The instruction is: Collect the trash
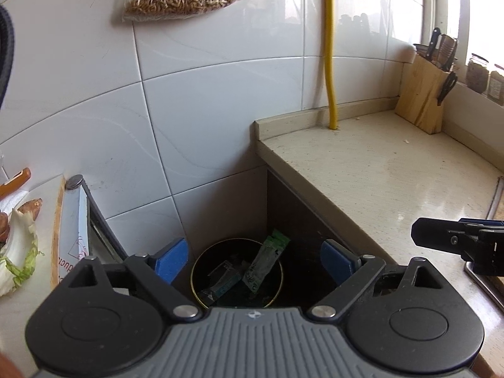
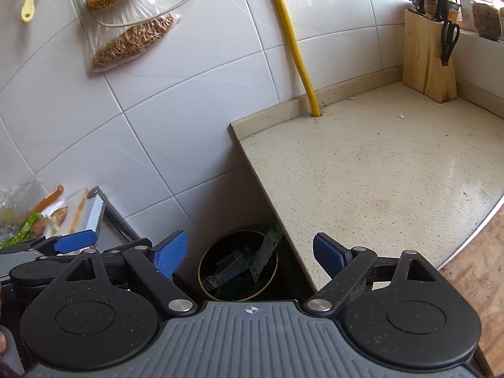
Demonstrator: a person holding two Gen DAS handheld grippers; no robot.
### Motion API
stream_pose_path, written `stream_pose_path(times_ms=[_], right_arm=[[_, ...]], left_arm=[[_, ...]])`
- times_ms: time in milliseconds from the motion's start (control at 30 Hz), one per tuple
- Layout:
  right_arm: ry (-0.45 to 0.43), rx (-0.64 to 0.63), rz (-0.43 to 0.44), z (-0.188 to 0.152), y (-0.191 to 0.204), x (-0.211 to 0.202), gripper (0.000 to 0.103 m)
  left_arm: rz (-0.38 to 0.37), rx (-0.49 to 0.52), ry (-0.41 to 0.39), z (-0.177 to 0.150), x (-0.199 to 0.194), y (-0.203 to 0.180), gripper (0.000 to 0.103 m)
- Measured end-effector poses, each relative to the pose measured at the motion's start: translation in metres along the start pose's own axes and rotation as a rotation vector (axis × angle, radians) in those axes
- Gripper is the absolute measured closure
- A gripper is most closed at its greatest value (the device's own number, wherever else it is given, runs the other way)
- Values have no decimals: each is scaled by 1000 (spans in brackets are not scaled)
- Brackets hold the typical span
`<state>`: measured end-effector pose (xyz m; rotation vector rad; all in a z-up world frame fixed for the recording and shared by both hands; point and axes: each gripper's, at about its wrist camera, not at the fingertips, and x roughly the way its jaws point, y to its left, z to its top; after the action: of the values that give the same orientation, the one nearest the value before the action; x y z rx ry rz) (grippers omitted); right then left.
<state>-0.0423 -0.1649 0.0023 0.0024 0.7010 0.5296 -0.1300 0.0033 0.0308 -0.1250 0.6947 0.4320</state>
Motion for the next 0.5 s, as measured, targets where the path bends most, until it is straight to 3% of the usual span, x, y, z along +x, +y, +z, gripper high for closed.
stream_pose_path(times_ms=[500], right_arm=[[-6,20,-35,-13,-10,-15,10]], left_arm=[[-41,4,-10,-7,-15,-11,7]])
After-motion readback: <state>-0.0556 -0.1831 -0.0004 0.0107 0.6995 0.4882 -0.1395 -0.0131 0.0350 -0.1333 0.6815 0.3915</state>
